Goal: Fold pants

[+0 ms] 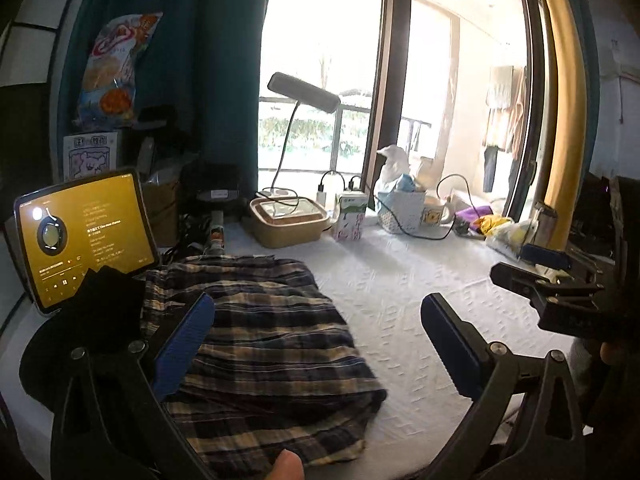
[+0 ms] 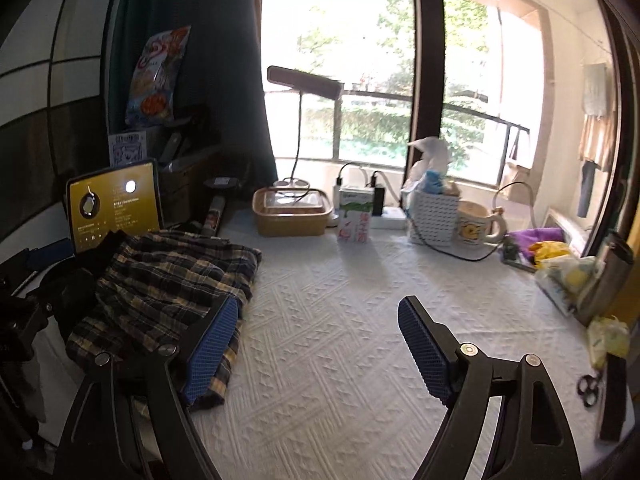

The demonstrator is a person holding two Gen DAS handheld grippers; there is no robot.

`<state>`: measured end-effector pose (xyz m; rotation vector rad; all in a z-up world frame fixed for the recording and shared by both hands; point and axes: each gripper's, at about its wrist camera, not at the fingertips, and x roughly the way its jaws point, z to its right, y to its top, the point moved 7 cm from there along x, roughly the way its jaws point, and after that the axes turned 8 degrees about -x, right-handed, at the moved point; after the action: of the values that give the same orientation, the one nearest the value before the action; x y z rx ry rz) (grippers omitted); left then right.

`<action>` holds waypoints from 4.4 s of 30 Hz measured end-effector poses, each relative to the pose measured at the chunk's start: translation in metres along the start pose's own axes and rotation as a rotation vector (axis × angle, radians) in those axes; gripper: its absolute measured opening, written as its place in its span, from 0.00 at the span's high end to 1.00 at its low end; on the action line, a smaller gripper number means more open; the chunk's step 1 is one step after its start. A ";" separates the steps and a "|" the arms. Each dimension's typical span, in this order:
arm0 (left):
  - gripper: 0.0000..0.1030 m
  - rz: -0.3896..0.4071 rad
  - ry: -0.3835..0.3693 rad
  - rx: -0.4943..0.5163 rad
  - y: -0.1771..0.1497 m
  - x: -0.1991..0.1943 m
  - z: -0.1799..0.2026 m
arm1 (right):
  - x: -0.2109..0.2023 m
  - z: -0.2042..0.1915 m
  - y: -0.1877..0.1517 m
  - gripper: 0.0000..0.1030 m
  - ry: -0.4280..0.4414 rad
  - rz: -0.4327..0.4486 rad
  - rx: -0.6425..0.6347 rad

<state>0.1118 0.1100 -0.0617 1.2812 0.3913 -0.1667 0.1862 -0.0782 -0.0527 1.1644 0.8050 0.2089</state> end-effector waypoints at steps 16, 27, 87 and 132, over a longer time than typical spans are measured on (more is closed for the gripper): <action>0.01 0.145 0.026 0.077 0.020 -0.050 0.044 | -0.083 0.022 0.006 0.13 -0.093 0.137 0.026; 0.01 0.263 0.117 0.094 0.039 -0.081 0.053 | -0.121 0.027 0.018 0.08 -0.133 0.220 0.020; 0.01 0.222 0.125 0.019 0.028 -0.079 0.031 | -0.118 0.007 0.014 0.00 -0.111 0.218 -0.007; 0.01 0.209 0.120 0.019 0.027 -0.077 0.034 | -0.114 0.009 0.011 0.00 -0.115 0.212 0.000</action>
<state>0.0567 0.0779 -0.0005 1.3452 0.3556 0.0840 0.1140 -0.1417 0.0106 1.2506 0.5805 0.3146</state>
